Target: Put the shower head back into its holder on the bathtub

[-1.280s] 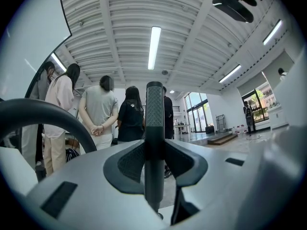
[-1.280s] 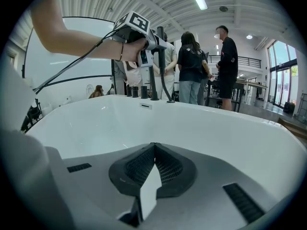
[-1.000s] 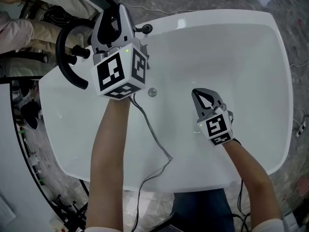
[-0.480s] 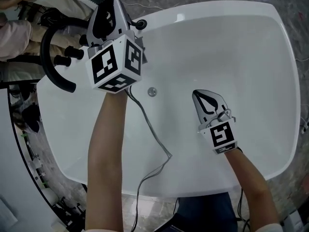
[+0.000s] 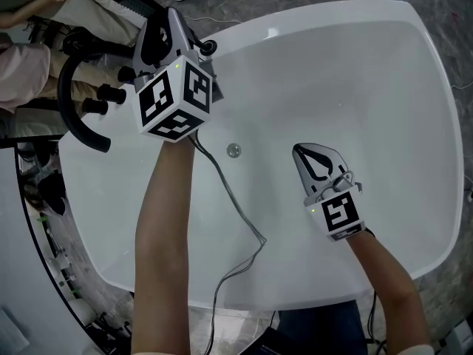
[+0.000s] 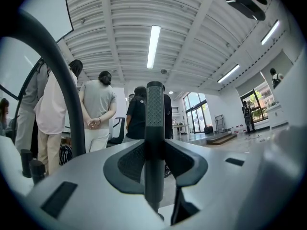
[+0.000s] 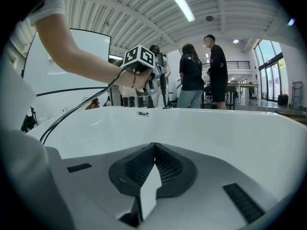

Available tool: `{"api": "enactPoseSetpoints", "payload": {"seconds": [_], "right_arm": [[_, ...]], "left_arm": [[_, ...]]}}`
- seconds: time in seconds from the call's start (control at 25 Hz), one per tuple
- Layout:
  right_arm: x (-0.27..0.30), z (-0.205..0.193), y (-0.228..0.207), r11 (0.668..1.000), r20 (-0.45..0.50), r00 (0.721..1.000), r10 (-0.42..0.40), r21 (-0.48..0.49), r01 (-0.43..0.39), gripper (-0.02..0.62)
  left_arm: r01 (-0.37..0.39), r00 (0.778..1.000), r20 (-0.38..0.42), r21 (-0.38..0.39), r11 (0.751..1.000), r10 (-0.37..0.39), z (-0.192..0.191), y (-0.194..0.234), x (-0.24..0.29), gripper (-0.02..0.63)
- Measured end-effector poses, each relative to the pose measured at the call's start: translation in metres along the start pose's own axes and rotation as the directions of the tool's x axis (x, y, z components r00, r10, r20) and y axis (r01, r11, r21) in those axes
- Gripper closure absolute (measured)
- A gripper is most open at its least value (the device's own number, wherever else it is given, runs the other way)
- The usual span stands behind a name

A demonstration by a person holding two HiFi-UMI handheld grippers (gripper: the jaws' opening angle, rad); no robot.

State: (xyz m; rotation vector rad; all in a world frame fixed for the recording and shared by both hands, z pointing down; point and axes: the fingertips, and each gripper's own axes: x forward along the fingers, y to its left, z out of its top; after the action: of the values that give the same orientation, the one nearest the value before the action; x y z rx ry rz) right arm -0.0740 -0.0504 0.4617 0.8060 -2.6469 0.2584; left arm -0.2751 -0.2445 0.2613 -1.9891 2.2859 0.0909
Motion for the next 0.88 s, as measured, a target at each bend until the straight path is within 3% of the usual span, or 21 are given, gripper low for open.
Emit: {"api": "enactPoseSetpoints", "payload": {"seconds": [0.52,0.88], "right_arm": [[0.004,-0.009,-0.003,1.000,0.013,1.000,0.014,-0.001,-0.014,0.588],[0.010,-0.016,-0.002,0.999,0.015,0.999,0.033,-0.011,-0.033,0.589]], "left_arm": [[-0.060,0.998,-0.009,-0.041,0.997,0.060,-0.021,0.007,0.002,0.485],[-0.060,0.998,-0.025,-0.067,0.996,0.059,-0.040,0.012,0.002,0.485]]}}
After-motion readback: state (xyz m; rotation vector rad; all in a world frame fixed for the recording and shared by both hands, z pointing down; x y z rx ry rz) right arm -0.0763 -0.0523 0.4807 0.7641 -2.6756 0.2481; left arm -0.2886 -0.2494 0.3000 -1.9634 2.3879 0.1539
